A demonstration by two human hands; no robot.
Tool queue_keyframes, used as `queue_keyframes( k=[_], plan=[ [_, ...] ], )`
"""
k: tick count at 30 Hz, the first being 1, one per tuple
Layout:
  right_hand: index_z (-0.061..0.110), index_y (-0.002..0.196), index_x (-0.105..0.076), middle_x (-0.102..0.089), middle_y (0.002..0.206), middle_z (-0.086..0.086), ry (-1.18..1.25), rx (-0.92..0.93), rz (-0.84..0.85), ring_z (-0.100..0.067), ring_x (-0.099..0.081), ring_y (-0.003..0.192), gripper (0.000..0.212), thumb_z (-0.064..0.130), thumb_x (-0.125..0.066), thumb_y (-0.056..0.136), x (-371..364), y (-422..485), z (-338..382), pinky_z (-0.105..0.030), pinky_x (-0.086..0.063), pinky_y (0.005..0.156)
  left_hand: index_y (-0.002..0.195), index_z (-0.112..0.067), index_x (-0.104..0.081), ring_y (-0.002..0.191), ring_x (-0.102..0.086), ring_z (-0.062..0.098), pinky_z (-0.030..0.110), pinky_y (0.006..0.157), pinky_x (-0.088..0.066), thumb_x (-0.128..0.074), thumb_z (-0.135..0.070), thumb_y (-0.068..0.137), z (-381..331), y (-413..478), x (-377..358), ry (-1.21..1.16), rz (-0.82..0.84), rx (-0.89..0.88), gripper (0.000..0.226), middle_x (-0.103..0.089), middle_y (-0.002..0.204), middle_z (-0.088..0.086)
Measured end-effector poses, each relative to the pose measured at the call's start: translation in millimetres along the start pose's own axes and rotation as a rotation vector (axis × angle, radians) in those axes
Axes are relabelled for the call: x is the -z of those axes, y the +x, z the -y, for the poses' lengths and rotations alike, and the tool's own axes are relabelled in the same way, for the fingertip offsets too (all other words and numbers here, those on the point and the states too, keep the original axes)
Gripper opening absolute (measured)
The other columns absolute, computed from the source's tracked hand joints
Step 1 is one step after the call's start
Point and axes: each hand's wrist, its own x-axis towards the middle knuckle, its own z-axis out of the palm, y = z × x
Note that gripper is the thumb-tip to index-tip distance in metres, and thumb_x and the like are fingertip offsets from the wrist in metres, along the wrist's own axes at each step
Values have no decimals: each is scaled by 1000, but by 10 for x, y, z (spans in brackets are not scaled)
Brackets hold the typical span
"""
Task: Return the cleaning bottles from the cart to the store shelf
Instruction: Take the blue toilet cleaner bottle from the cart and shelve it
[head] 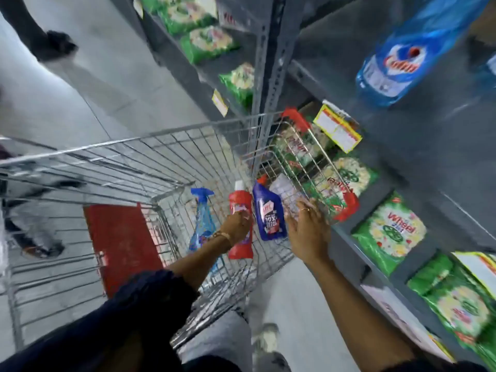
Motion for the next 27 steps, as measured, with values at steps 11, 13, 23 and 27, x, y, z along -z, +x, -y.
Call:
queue_keyframes(
  k=[11,13,23,27],
  plan=[
    [19,135,-48,-55,141,-6,-250,-32,-39,-24,-21,146,54,25,-54,82,-149,107,-116,-45,-21,114,120,4,-52,111,-59,41,44,91,-52,-71,-31,81,-346,842,-832,-442,-181,495,55,-60,122,26],
    [20,135,-48,-57,139,-4,-226,-49,-45,-24,-22,146,54,24,-52,81,-152,106,-102,-45,-20,114,116,5,-53,107,-61,39,42,87,-53,-75,-28,77,-321,855,-848,-489,-196,487,56,-62,120,26],
    [11,136,-46,-50,144,-10,172,-113,-103,-24,-35,139,48,35,-47,95,38,79,8,-41,-27,115,113,-4,-49,76,-70,21,28,58,-59,-78,-24,75,-612,254,52,-686,-124,160,51,-68,109,18],
    [8,130,-48,-52,141,-16,970,-325,76,-30,-52,125,42,35,-45,97,503,-11,109,-44,-39,109,105,-13,-58,71,-75,19,27,55,-59,-78,-21,74,-1029,-454,607,-883,-91,-28,38,-75,98,14]
  ],
)
